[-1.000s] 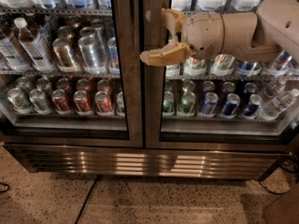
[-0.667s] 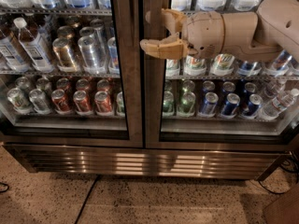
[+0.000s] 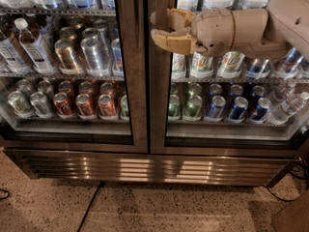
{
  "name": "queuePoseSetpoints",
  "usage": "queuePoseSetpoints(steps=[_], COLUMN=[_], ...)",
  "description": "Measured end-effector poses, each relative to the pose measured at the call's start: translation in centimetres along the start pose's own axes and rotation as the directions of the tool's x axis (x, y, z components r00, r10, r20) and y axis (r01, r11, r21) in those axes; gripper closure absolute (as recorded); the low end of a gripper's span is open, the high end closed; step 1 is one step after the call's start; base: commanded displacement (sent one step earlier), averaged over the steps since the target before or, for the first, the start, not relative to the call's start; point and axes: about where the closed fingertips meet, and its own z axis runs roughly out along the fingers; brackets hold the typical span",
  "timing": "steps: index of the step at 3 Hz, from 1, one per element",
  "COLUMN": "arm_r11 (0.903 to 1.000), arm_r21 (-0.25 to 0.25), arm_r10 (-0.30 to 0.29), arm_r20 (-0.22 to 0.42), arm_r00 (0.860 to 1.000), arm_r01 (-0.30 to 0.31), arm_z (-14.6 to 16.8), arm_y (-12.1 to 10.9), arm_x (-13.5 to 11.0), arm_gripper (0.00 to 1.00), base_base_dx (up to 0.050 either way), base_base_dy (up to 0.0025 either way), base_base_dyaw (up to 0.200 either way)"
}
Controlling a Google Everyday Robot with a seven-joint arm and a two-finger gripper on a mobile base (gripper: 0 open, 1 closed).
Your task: Open right fridge door
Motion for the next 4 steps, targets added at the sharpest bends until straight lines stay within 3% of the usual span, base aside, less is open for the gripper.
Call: queuePoseSetpoints(steps=[4], arm_r11=[1.0000], arm_r21=[-0.001], arm_r10=[0.000], arm_r20=[0.000], arm_r00=[1.000], arm_r01=[0.000], arm_z=[-0.23], arm_y=[-0.58], arm_x=[0.16], arm_gripper=[1.00], base_base_dx=[0.000], base_base_dy=[0.00000], base_base_dyaw=[0.000])
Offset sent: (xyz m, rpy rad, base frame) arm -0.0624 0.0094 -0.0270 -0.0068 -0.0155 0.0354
